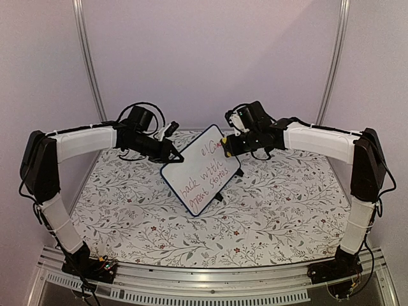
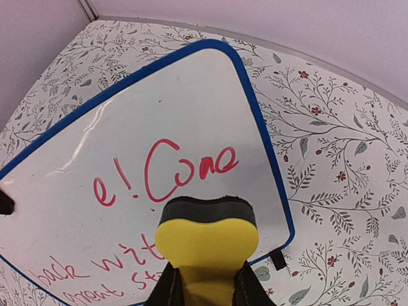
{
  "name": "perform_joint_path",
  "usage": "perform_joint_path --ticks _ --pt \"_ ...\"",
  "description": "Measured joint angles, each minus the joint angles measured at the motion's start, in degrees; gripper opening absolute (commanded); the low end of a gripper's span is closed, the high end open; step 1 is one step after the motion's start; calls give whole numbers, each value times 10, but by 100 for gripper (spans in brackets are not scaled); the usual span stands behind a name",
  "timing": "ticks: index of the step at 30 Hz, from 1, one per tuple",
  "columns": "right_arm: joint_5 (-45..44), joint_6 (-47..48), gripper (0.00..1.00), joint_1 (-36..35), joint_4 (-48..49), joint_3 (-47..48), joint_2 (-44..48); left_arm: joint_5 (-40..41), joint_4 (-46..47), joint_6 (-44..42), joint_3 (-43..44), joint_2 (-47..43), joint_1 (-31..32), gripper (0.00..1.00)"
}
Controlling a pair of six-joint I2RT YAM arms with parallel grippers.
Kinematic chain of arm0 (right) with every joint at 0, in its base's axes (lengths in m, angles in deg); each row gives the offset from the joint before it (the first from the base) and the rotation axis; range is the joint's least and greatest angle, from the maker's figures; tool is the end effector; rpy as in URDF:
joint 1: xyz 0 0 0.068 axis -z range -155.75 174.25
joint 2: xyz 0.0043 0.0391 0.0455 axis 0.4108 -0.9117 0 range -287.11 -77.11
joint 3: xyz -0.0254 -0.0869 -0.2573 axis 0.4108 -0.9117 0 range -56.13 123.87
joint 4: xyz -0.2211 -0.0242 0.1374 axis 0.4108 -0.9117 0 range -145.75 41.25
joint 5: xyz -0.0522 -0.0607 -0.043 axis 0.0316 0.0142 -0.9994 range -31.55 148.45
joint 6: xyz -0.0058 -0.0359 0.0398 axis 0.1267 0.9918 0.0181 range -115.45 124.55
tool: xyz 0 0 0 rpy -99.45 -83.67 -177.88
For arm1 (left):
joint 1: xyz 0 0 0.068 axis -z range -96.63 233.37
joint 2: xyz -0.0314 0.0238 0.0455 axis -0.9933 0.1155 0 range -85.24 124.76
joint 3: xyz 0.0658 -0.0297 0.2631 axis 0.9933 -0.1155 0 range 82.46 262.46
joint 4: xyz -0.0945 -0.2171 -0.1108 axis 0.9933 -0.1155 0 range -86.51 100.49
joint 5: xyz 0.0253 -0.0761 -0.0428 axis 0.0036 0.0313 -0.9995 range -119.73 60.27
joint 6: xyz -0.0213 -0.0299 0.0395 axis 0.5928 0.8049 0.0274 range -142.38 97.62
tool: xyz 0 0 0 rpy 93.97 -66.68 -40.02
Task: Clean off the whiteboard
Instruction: Erase the whiteboard at the center of the board.
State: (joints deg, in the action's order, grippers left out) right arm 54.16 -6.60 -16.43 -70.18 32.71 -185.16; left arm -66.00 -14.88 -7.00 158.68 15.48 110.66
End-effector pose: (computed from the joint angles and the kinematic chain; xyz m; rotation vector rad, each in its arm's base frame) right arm 0.3323 0.2821 0.2692 -0.5497 2.2416 0.3856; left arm 0.3308 -0.1943 0.2474 0.5567 2.4543 -1.0945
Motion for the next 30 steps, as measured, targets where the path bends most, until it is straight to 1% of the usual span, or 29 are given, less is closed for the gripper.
perform_joint_path --ticks 6,14,21,24,30 --pt "10 1 18 0 0 10 -1 -30 35 -3 -26 1 -11 0" --pt "48 7 17 0 -7 85 -53 -70 60 6 -28 24 -16 0" --pt "63 9 17 0 -21 99 -75 -70 63 12 -28 23 -20 0" --pt "61 10 17 0 -22 99 -75 -61 45 18 -12 23 -20 0" --pt "45 12 17 0 -22 99 -64 -37 16 30 58 23 -20 0"
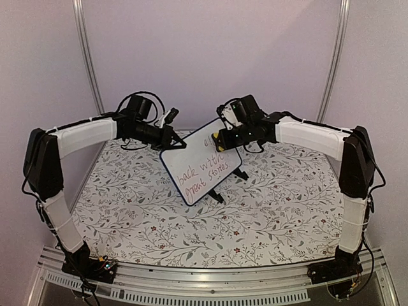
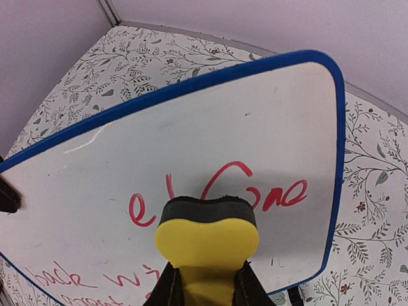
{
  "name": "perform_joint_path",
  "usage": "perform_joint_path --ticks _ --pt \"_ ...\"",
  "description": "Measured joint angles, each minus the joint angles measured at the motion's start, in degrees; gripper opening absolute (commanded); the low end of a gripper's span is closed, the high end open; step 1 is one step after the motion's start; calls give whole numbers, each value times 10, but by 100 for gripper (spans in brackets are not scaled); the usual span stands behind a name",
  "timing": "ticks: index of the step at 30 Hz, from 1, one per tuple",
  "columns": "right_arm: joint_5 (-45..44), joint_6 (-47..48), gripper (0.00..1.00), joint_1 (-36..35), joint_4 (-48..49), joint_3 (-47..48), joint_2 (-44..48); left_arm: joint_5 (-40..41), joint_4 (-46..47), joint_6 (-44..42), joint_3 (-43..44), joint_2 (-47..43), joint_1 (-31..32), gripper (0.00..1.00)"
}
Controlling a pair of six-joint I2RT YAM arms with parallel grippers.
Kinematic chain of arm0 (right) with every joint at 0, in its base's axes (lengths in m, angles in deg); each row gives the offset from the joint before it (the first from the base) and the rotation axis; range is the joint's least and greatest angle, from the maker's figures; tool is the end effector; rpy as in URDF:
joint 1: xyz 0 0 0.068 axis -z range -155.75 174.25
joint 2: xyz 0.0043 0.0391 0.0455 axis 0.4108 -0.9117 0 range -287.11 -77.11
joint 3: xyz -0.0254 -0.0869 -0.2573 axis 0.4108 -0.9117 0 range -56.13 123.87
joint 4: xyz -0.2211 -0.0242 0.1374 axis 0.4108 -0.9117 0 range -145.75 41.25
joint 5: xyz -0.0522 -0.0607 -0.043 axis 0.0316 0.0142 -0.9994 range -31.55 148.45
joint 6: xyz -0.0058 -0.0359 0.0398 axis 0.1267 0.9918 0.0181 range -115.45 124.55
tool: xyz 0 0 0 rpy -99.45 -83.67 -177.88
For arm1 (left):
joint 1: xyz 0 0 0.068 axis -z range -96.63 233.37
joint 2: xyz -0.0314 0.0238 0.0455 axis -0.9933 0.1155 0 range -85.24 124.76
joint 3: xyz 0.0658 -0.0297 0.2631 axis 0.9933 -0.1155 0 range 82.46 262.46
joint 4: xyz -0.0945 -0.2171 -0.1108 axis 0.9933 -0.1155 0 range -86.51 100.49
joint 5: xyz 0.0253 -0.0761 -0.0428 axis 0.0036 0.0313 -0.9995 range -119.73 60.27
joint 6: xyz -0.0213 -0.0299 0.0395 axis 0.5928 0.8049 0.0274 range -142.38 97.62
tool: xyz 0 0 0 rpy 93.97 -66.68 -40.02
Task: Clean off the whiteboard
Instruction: Erase the whiteboard at the center of the board.
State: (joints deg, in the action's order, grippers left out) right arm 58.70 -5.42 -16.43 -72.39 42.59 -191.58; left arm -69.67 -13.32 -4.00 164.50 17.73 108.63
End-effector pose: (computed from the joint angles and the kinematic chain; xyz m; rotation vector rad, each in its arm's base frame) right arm 0.3533 0.3039 0.2754 -0.6120 2.2198 0.4702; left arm 0.3533 -0.1920 0.2680 0.5073 2.3749 -1.1821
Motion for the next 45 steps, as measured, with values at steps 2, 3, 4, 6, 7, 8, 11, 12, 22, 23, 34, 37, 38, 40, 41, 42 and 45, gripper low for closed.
perform_joint_path --ticks 2,3,4,6,7,8,11,12,22,23,34,37,38,40,41,42,45 --pt "-2 0 17 0 0 0 9 3 -2 2 23 2 3 0" --pt "-3 0 17 0 0 -1 12 3 -3 2 35 3 4 0" --pt "-5 0 17 0 1 -3 17 3 -3 3 46 6 5 0" --pt "-7 0 17 0 0 -6 25 4 6 6 60 13 9 0" --pt "-8 0 17 0 1 -7 28 4 11 8 62 16 12 0" --pt "-9 0 17 0 1 -7 29 4 15 10 63 21 14 0" --pt "-13 0 17 0 1 -15 35 11 16 13 63 40 26 0" --pt "-16 0 17 0 1 -19 38 16 17 13 61 46 30 0" --pt "-20 -1 17 0 7 -45 63 37 44 23 25 66 47 0" --pt "-19 -1 17 0 7 -47 63 34 45 22 25 66 49 0" --pt "-16 -1 17 0 9 -62 63 -61 4 -31 -3 61 58 0" --pt "-15 -1 17 0 10 -62 63 -59 -14 -43 -5 52 63 0" --pt "-14 -1 17 0 10 -62 63 -57 -17 -44 -4 51 64 0" --pt "-9 -1 17 0 10 -62 63 -54 -23 -43 1 51 65 0" --pt "-6 -1 17 0 10 -62 63 -51 -25 -42 4 53 65 0" --pt "-3 -1 17 0 10 -63 63 -48 -27 -39 9 54 66 0" --pt "2 -3 17 0 15 -79 70 -36 -23 -29 20 58 67 0"
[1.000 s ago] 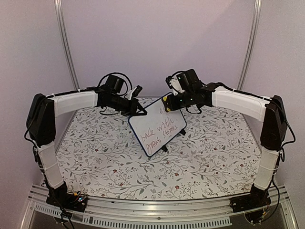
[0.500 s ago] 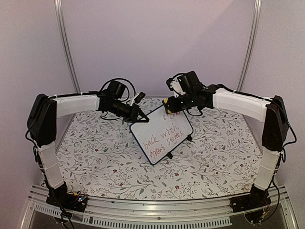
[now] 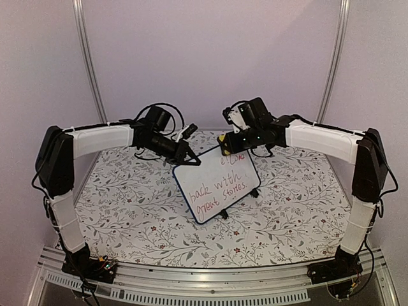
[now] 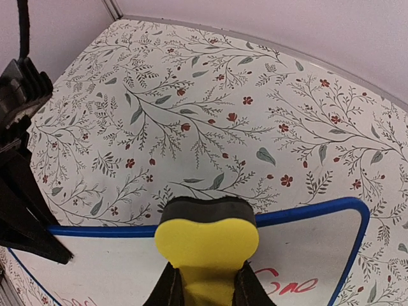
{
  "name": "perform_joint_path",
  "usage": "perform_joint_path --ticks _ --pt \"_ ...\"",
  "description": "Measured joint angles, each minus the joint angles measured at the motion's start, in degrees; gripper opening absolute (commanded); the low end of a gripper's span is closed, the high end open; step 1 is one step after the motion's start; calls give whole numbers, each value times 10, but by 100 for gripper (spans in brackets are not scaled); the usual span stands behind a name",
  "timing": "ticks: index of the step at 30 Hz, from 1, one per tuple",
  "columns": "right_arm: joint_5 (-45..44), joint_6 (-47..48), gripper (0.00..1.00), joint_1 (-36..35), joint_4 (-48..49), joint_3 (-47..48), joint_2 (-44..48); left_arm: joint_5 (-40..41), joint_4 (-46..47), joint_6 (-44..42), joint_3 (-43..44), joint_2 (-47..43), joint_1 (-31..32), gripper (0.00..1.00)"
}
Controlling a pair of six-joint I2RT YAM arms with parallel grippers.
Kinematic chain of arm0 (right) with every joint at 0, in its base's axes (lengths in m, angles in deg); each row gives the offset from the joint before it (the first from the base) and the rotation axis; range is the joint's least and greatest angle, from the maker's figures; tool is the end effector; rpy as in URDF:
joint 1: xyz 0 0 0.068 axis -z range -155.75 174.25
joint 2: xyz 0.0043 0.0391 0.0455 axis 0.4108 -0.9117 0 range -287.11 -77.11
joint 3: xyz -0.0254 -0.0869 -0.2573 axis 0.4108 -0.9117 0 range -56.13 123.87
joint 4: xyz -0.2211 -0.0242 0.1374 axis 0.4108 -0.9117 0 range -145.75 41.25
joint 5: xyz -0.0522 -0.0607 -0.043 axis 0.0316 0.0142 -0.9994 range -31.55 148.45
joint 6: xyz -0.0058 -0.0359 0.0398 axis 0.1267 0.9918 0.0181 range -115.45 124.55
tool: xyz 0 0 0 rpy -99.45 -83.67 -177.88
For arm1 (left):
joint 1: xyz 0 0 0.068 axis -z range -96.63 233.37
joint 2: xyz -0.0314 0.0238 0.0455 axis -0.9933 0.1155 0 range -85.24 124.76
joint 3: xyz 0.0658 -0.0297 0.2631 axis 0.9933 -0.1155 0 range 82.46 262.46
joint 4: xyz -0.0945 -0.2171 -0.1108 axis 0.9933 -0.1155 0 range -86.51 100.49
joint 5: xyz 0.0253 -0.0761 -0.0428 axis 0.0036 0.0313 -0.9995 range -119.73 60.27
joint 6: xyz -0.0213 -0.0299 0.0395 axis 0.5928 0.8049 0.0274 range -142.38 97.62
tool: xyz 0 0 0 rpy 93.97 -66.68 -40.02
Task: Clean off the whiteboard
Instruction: Erase the whiteboard at the center of the board.
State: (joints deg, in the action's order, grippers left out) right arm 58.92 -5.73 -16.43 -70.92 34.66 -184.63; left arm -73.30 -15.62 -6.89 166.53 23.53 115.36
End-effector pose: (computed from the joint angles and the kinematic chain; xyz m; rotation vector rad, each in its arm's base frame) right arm 0.3309 0.2848 0.2833 -0.6062 2.2140 0.4805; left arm 0.3396 -0.2410 0.2382 0.7169 2.4437 -1.2838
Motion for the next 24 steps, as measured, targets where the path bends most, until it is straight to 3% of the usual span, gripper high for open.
perform_joint_path --ticks 14,24 --pt "2 -11 16 0 2 -81 43 28 135 49 -83 -23 7 0" --pt "20 -19 16 -4 10 -115 43 40 149 55 -86 -24 14 0"
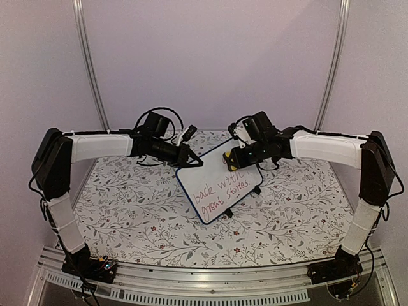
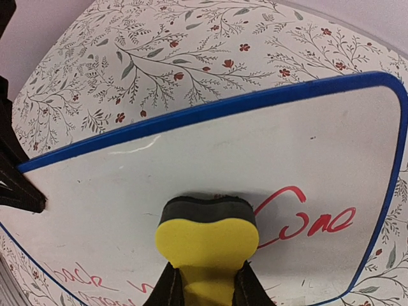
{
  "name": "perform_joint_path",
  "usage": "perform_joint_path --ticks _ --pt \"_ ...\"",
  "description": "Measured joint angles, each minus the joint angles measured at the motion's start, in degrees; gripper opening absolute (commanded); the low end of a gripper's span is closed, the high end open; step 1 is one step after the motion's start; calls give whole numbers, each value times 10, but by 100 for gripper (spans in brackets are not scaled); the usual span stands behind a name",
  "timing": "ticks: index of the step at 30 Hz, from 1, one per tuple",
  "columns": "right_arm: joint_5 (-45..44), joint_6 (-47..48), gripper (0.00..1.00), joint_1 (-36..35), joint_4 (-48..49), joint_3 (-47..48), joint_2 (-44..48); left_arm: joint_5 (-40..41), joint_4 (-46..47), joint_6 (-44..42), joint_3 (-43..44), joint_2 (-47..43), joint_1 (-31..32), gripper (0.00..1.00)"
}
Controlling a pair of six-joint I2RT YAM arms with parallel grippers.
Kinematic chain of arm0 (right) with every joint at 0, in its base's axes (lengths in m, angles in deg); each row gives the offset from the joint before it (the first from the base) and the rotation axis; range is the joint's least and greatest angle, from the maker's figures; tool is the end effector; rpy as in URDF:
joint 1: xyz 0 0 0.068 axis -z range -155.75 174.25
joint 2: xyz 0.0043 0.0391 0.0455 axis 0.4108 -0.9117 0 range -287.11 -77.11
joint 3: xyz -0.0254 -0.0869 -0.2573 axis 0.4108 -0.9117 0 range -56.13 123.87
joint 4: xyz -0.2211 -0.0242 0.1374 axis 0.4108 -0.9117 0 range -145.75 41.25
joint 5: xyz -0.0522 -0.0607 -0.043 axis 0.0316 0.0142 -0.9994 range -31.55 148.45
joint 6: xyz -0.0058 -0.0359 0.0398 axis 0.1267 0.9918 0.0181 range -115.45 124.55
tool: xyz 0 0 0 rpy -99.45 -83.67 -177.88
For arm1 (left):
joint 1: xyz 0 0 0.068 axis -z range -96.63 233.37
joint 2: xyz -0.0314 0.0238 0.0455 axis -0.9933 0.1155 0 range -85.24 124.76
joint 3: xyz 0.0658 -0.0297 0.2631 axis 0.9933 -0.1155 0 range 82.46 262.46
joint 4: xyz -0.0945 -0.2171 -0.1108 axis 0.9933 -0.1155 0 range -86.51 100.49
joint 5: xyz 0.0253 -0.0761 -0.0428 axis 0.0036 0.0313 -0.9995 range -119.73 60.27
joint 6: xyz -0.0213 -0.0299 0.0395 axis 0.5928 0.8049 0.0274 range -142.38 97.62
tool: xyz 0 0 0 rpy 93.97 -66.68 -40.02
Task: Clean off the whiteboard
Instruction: Erase the whiteboard at the center of the board.
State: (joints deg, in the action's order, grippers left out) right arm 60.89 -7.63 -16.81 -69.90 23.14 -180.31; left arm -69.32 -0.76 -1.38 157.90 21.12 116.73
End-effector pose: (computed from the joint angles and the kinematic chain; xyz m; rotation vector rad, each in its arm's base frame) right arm 0.3050 0.2677 0.2483 -0.6224 2.3320 0.4929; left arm 0.3304 -0.2447 0.2243 0.6412 2.3517 -1.2583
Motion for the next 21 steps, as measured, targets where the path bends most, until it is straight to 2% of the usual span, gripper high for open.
perform_joint_path --ticks 21 --pt "-15 9 16 -21 6 9 -19 5 -2 8 0 0 0 0"
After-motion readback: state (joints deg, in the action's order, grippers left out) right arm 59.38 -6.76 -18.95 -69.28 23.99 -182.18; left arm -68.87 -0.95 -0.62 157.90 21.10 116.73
